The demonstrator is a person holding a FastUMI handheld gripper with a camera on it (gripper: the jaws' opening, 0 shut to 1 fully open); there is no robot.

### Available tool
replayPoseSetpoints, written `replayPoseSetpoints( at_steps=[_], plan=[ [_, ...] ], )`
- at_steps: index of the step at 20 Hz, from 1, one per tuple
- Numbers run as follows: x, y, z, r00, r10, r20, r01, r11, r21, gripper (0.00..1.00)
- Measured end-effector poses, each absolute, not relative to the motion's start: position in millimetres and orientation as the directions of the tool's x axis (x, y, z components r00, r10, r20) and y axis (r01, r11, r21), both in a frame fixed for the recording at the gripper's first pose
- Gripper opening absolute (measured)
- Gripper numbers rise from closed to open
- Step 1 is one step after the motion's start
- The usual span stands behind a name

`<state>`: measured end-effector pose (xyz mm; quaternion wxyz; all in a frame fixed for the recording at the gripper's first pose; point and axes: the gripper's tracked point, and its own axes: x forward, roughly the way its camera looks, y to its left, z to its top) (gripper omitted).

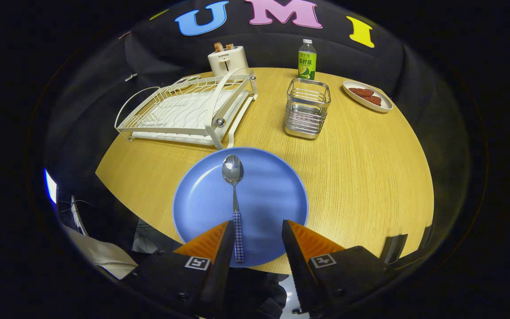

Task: Take the plate from the dish rack, then take the spoon from the basket and place it into the plate.

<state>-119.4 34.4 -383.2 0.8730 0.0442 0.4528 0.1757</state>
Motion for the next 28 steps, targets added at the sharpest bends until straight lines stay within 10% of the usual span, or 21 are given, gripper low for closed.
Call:
replayPoseSetpoints(
  at_steps=[7, 28],
  plan=[
    [-114.7, 39.8, -370.2, 0.544, 0.363, -0.757, -0.263, 0.930, 0.257, 0.99],
    [-29.5, 16.5, -120.6, 0.882, 0.305, -0.360, -0.291, 0.952, 0.093, 0.99]
  ],
)
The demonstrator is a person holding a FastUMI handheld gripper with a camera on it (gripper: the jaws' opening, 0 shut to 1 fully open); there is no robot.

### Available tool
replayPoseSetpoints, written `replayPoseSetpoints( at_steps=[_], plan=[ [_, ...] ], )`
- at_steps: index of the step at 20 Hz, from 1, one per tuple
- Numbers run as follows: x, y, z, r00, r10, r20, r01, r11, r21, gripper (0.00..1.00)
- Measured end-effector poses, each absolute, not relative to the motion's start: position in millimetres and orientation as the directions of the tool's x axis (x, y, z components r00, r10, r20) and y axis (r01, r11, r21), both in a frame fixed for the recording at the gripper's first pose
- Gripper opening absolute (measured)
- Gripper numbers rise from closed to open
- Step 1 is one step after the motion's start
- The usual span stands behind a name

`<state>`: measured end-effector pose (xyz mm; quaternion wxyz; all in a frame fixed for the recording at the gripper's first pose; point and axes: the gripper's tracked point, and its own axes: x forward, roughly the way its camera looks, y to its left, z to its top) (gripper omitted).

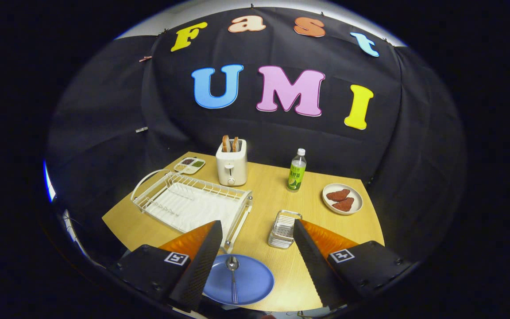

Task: Take the plate from the dish rack, then take the spoon from the basket and place it into the plate.

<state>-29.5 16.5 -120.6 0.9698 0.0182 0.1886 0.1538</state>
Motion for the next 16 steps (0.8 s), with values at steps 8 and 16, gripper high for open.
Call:
replayPoseSetpoints(
  at_steps=[8, 16],
  plan=[
    [-26.7, 5.5, -31.7, 0.949, 0.262, -0.178, -0.248, 0.964, 0.095, 0.96],
    [-29.4, -13.2, -5.2, 0.972, 0.211, -0.102, -0.199, 0.973, 0.118, 0.96]
  ],
)
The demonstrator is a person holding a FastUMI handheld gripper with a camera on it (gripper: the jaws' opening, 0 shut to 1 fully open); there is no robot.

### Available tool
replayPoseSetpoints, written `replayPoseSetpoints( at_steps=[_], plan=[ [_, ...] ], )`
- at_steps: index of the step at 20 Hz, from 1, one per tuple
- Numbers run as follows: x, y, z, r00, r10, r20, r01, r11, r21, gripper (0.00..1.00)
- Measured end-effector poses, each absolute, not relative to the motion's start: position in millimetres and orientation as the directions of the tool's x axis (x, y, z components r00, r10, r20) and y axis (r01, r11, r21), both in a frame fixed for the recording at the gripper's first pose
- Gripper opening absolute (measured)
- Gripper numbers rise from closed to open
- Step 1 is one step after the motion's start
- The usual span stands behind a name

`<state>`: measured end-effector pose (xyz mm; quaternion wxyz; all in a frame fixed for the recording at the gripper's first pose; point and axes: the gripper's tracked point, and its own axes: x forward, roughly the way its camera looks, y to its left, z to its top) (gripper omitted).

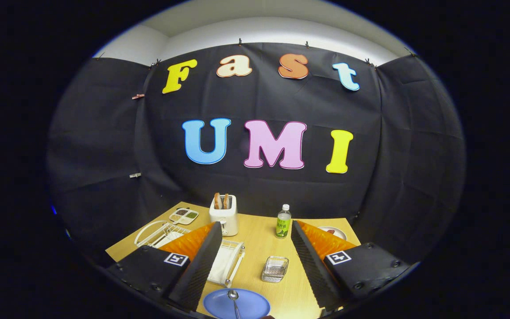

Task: Take the plate from the dish rack, then take the spoon from the basket and place it into the plate.

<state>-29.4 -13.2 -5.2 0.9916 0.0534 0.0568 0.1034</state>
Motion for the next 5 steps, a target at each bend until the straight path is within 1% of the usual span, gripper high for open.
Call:
replayPoseSetpoints(
  at_steps=[5],
  plan=[
    [-32.8, -14.0, -11.5, 0.972, 0.209, -0.111, -0.195, 0.973, 0.120, 0.96]
  ],
)
